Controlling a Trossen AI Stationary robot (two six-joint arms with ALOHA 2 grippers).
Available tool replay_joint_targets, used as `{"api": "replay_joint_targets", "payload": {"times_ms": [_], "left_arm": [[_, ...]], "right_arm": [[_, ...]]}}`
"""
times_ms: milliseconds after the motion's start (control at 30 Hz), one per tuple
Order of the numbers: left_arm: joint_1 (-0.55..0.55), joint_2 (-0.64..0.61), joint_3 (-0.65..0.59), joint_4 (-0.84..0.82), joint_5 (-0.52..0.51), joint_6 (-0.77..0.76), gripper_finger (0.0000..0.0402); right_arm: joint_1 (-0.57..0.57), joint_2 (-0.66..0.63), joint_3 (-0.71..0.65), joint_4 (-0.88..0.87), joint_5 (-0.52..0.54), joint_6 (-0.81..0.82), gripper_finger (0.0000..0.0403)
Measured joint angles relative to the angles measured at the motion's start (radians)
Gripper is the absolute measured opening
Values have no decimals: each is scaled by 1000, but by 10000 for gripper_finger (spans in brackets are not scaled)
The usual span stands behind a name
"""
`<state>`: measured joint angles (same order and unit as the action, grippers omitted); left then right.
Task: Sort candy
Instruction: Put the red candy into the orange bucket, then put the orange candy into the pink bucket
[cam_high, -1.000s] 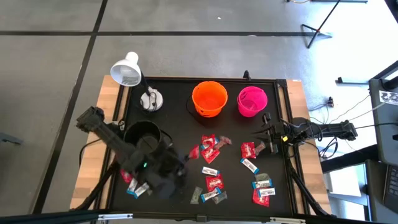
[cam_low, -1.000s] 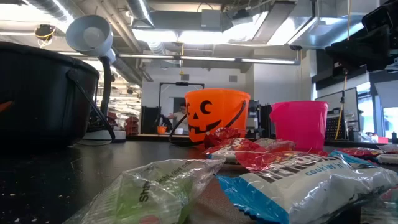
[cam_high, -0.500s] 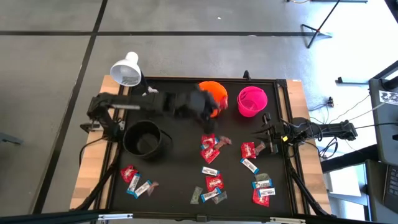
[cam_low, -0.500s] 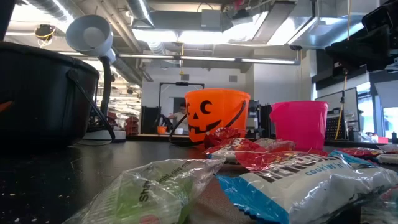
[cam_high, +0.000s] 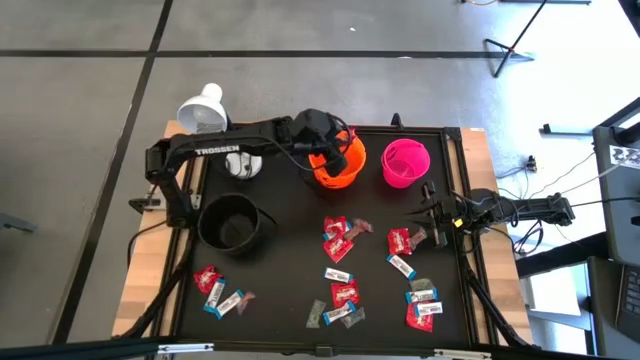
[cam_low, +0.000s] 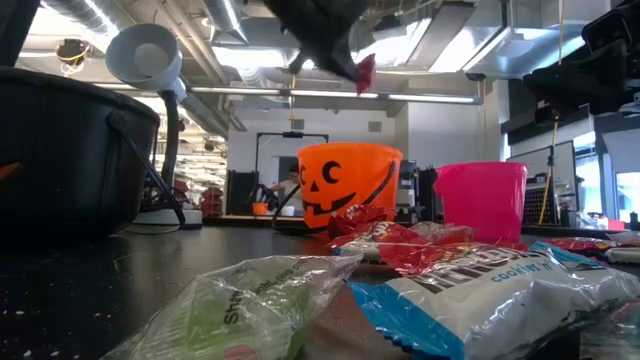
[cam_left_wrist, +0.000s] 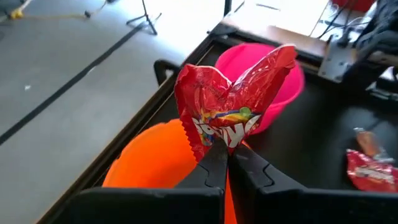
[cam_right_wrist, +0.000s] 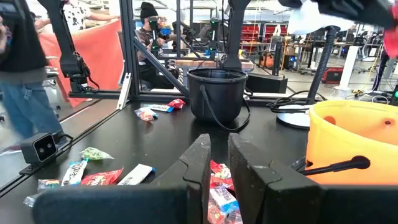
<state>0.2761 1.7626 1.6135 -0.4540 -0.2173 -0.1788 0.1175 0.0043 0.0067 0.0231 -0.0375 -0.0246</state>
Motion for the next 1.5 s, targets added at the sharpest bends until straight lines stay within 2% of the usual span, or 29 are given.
{"api": "replay_joint_targets", "payload": {"times_ms": [167, 400, 533, 733, 867, 933, 1033, 1133, 1233, 1367, 1500], "left_arm": [[32, 0, -62, 40, 43, 3, 13], [32, -5, -62, 52, 19, 29, 101], [15, -7, -2, 14, 42, 32, 138], [-117, -10, 153, -110, 70, 124, 132], [-258, -10, 160, -117, 64, 129, 123], [-330, -10, 145, -114, 21, 122, 122], [-424, -9, 106, -110, -99, 105, 122], [-491, -7, 84, -74, -215, 97, 122], [-537, -9, 84, -6, -273, 78, 122], [-578, -9, 84, 44, -274, 77, 122], [-611, -8, 84, 55, -231, 31, 122]], "right_arm": [[0, 0, 0, 0, 0, 0, 58], [0, 0, 0, 0, 0, 0, 58], [0, 0, 0, 0, 0, 0, 58], [0, 0, 0, 0, 0, 0, 58], [0, 0, 0, 0, 0, 0, 58], [0, 0, 0, 0, 0, 0, 58], [0, 0, 0, 0, 0, 0, 58], [0, 0, 0, 0, 0, 0, 58], [0, 0, 0, 0, 0, 0, 58], [0, 0, 0, 0, 0, 0, 58], [0, 0, 0, 0, 0, 0, 58]]}}
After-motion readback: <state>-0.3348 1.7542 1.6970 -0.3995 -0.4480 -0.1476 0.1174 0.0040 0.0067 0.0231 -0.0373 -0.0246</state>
